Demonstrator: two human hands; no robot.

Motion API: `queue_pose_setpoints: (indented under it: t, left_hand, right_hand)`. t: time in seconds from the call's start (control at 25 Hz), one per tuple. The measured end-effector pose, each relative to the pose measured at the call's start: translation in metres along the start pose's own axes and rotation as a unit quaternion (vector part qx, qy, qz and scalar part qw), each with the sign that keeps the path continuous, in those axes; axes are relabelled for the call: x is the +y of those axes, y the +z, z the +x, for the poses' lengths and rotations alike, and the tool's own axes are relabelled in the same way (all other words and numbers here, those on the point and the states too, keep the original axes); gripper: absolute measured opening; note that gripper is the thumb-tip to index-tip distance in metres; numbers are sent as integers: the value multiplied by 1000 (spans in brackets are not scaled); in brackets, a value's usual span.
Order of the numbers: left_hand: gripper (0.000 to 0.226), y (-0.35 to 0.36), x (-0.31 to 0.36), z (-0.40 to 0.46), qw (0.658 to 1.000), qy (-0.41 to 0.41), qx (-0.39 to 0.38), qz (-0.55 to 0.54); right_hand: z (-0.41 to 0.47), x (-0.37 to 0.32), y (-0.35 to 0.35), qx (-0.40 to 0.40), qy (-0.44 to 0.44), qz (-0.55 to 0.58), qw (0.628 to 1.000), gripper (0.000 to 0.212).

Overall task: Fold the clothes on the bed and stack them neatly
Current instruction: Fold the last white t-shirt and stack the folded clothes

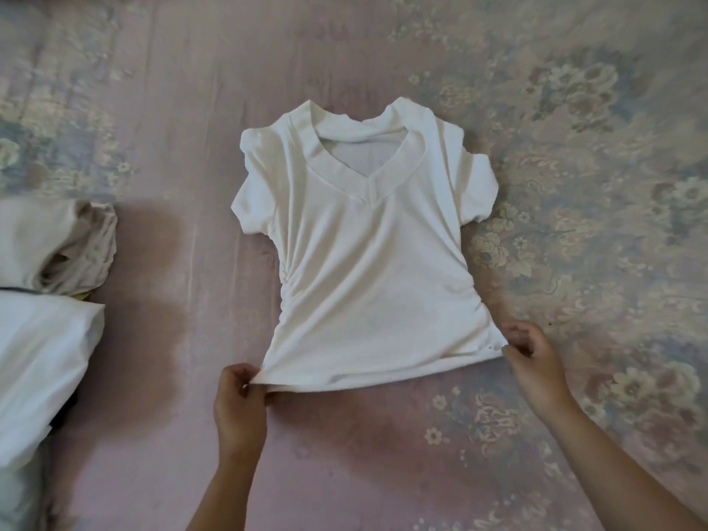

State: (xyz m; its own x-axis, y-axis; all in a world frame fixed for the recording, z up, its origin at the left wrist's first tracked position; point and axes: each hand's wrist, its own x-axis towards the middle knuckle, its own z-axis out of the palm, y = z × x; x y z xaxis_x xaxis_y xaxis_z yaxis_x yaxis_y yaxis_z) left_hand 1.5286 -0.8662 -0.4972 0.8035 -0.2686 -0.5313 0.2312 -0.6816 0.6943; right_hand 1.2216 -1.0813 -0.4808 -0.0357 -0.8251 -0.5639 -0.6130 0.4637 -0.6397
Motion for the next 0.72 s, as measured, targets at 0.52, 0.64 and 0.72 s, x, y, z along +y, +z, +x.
queue_pose_setpoints:
  t: [0.52,0.64,0.72]
  left_hand:
    - [16,-6,-3,-9,924,235,-86,289]
    - [15,-7,-3,-4,938,213,-67,266]
    - [14,-12,-4,0,957,178,-35,225]
  right_hand:
    - [-1,15,25,7,-489,-441,753,41]
    - [7,15,21,55,-551,-431,712,17]
    - [9,22,11,92,-589,-420,684,12]
